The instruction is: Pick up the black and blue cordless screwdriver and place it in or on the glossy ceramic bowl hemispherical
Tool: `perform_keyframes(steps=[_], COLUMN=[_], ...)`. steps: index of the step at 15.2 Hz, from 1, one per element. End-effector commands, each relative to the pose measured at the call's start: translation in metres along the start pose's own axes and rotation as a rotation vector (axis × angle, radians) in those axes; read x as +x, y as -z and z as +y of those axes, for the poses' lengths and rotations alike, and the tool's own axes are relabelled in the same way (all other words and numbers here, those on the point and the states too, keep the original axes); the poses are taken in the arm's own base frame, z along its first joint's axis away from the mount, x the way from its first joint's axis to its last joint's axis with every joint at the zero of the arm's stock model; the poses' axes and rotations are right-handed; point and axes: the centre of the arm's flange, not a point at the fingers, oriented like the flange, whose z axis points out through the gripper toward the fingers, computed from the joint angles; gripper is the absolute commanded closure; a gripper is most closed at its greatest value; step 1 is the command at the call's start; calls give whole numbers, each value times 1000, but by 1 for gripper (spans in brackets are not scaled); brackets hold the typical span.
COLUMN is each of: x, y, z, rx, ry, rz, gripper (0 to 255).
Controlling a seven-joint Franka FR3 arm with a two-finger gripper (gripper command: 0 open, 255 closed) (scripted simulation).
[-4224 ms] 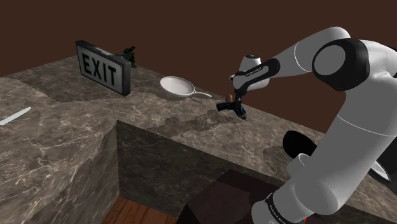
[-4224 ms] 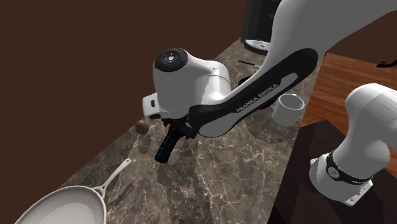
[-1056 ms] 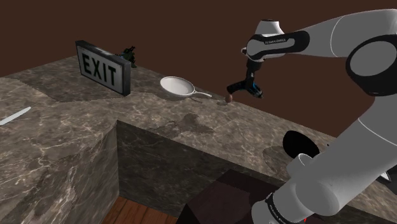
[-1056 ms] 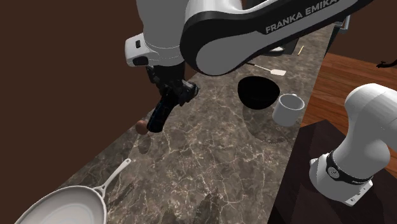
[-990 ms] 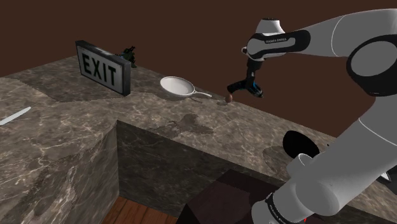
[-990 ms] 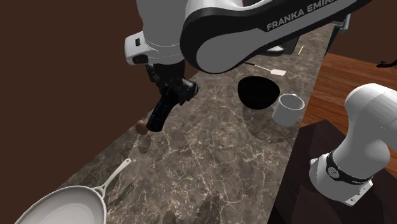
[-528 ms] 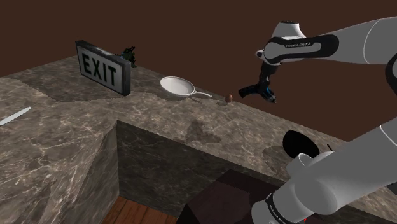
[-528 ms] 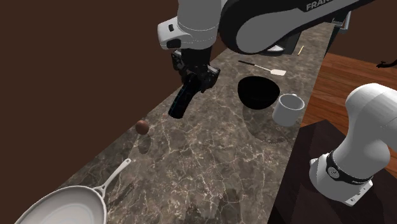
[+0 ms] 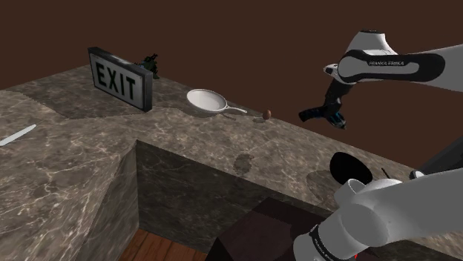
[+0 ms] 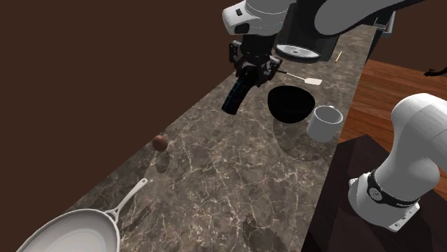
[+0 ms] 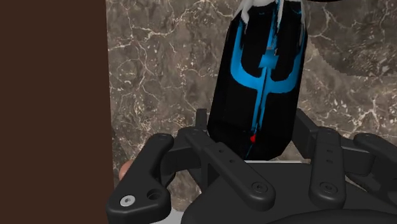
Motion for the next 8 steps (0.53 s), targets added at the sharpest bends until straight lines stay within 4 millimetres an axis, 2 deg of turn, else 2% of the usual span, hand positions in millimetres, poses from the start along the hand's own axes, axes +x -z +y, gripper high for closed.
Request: perform_keyframes(steps=[1, 8], x=[-23, -107], y=[0, 4], z=[-11, -48], rx=[0, 0], ry=[1, 1], rz=[0, 0], gripper=[255, 255])
